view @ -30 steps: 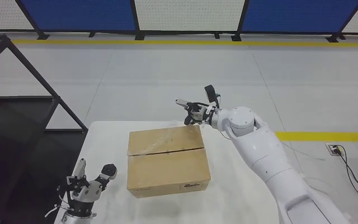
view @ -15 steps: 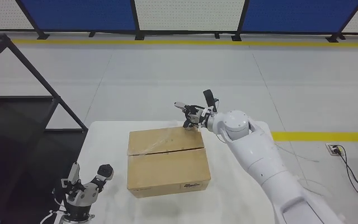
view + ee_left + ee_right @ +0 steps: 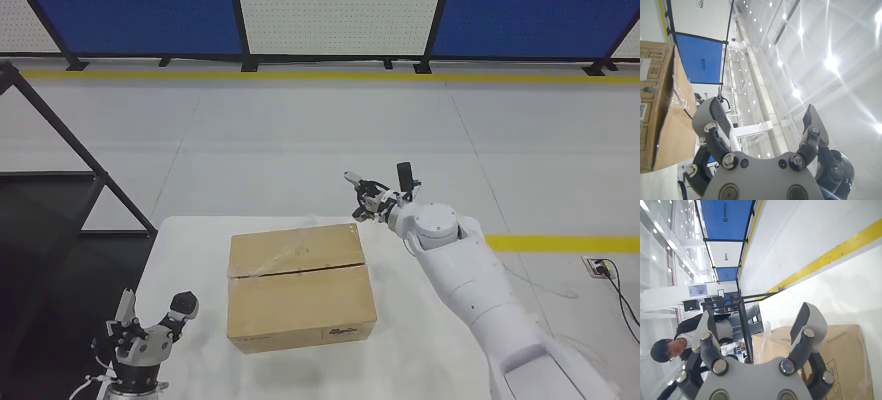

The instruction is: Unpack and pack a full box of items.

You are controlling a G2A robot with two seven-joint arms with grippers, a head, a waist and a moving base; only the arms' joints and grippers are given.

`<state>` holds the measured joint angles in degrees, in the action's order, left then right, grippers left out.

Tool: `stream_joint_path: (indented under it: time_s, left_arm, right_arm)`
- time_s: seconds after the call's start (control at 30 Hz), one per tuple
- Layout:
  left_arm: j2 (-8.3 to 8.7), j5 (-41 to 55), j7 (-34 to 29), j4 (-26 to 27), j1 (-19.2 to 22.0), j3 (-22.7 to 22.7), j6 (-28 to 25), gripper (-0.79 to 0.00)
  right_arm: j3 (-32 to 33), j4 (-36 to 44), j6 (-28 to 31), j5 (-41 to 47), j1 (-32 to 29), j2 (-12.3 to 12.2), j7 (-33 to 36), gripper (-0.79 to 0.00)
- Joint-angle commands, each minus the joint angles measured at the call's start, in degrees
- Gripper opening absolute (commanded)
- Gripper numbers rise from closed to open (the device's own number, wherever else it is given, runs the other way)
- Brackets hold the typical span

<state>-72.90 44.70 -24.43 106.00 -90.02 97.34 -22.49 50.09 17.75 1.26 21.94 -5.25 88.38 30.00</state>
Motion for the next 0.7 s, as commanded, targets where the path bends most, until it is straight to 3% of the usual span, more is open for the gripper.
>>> stream_joint_path:
  time_s: [0.0,0.67]
  left_arm:
    - [-0.02,-0.10,0.11,-0.05,0.13,0.04,0.16,0.000]
    - [-0.32,-1.37,1.54,-0.72,1.75,-0.30,0.87,0.000]
  right_arm:
    - [-0.07,-0.31,-0.38,-0.36,0.01,0.14,1.09,0.000]
    - [1.17,-1.74,6.49,-2.89,0.02,-0.74,22.14,0.000]
